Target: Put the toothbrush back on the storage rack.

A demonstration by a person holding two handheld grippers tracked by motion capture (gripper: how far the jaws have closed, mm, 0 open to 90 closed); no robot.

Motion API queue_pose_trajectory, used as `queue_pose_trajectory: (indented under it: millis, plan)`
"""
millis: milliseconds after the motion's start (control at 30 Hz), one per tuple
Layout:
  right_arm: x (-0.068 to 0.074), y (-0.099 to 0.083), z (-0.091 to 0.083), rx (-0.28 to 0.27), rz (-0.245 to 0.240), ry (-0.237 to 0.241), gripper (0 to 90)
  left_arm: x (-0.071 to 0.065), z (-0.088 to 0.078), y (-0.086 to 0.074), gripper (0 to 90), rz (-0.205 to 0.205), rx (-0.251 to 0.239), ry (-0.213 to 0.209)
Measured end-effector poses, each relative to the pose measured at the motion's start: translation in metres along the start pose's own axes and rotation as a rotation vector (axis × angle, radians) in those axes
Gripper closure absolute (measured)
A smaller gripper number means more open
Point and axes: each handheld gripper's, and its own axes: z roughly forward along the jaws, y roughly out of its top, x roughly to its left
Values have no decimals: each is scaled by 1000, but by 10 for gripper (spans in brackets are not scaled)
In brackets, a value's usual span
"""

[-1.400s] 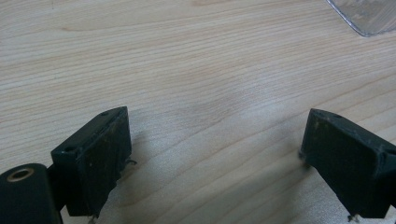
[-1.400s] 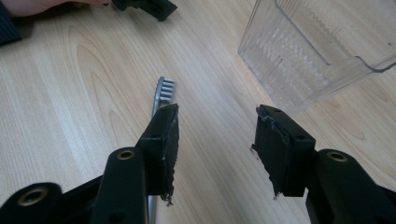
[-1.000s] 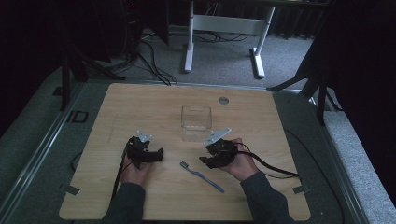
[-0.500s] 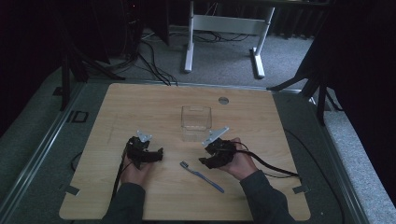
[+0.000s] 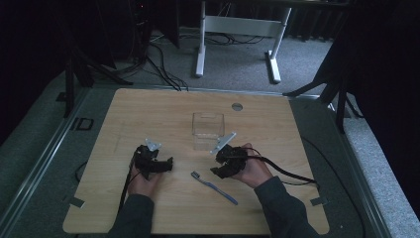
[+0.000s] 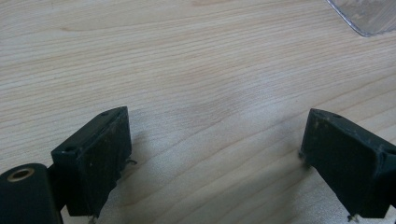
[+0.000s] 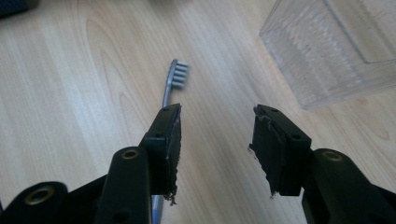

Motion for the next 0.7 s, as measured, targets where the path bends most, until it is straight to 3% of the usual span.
queue_pose_trajectory:
  millis: [433, 700]
  plan:
    - [6, 1, 9, 65, -26, 29, 544, 0, 0, 0, 86, 0, -1, 0]
    - [8, 1, 15, 91, -10, 48, 581, 0, 0, 0, 86, 0, -1, 1]
